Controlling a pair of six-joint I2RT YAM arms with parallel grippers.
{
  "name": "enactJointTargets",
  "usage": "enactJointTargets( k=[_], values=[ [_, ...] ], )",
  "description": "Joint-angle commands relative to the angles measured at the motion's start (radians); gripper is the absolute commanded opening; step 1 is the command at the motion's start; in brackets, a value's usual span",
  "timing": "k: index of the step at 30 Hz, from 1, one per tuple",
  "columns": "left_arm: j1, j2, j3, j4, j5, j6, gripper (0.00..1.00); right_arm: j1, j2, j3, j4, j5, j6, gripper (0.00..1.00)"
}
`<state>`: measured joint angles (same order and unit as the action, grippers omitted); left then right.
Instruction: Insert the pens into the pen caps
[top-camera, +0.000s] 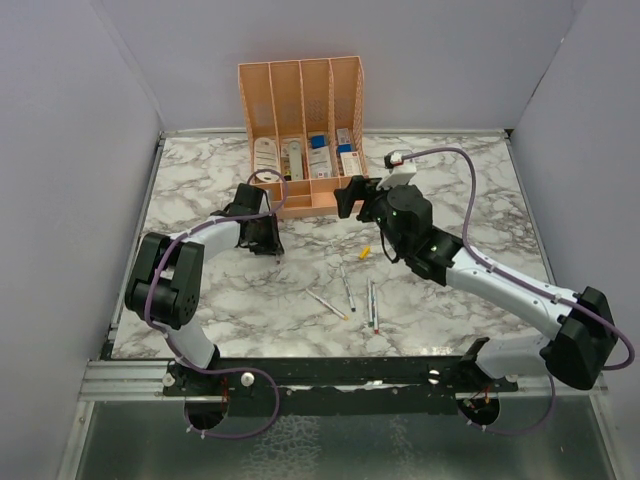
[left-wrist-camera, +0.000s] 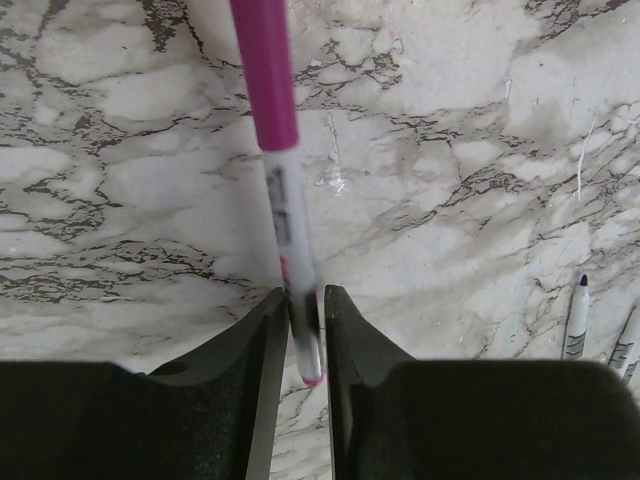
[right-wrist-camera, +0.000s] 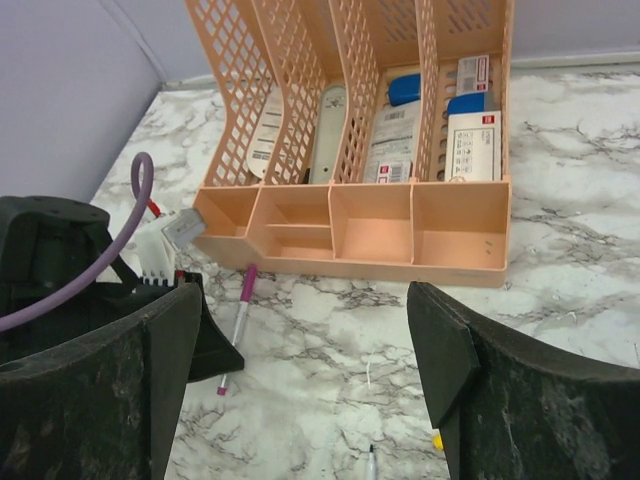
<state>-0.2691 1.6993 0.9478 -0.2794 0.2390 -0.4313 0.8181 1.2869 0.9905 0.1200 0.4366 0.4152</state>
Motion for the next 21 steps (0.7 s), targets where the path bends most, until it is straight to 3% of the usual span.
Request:
enactJointTargets(
  k=[1,11,21],
  values=[
    [0.008,0.018,-0.01,-0.057,-0.009,0.013,0.27,-0.001,0.034,0.045,-0.074,0.014,0.004,0.84],
    [0.007,-0.035,-0.026,-0.083,-0.015,0.018,0.3,0.0,0.065,0.05,-0.103,-0.005,-0.003,0.83],
    [0.007,-0.157,-0.006,-0.083,0.031,0.004,0.39,0.0,0.207,0.081,-0.366,-0.007,-0.004,0.8]
  ],
)
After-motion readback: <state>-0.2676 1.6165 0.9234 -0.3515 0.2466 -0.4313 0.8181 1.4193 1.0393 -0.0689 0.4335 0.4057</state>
